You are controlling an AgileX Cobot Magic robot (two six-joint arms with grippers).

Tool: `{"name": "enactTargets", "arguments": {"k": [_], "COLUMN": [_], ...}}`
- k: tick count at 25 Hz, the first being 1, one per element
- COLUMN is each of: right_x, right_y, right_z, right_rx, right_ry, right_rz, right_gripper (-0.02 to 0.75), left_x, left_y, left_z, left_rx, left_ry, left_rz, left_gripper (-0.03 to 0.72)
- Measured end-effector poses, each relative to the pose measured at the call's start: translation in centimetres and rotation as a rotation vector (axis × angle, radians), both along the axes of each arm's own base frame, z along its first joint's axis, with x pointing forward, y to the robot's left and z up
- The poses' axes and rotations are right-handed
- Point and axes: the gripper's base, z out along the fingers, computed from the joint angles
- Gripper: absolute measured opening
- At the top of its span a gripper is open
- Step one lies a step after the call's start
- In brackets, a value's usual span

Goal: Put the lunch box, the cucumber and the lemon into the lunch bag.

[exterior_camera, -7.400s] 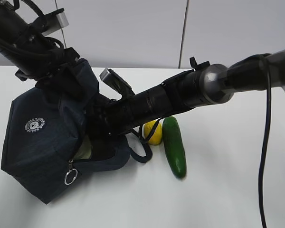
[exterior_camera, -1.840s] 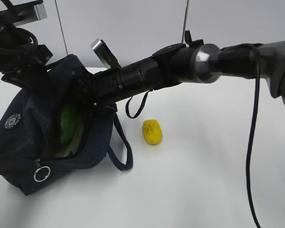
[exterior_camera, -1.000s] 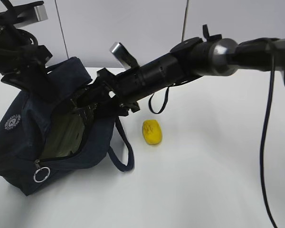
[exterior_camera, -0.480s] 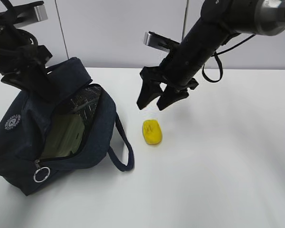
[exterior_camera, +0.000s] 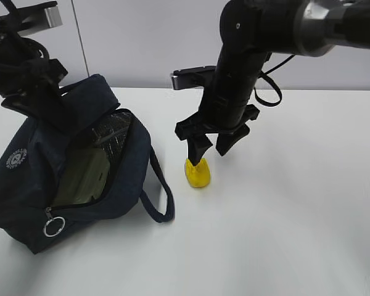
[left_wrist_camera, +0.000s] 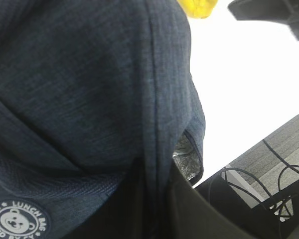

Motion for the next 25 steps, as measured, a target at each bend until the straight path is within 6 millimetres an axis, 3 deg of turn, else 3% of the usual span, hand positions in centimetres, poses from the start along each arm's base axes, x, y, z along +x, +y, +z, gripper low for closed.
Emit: {"name": "enactTargets", "arguments": {"k": [17,25], "right_x": [1.4,1.5], "right_y": [1.0,1.0], "right_z": [-5.3,-5.4], "right_rx": [-0.003,0.001], "right_ry": [0.006,0.000], "right_rz": [-0.093,-0.095], "right_gripper": [0.489,0.260], "left_x": [0.0,0.0], "left_y": [0.0,0.0], "left_z": [0.0,0.0], "left_rx": [0.001,0.001], "left_ry": [-0.004,-0.005], "left_rz": [-0.007,-0.009], "left_gripper": [0.016,0.016]}}
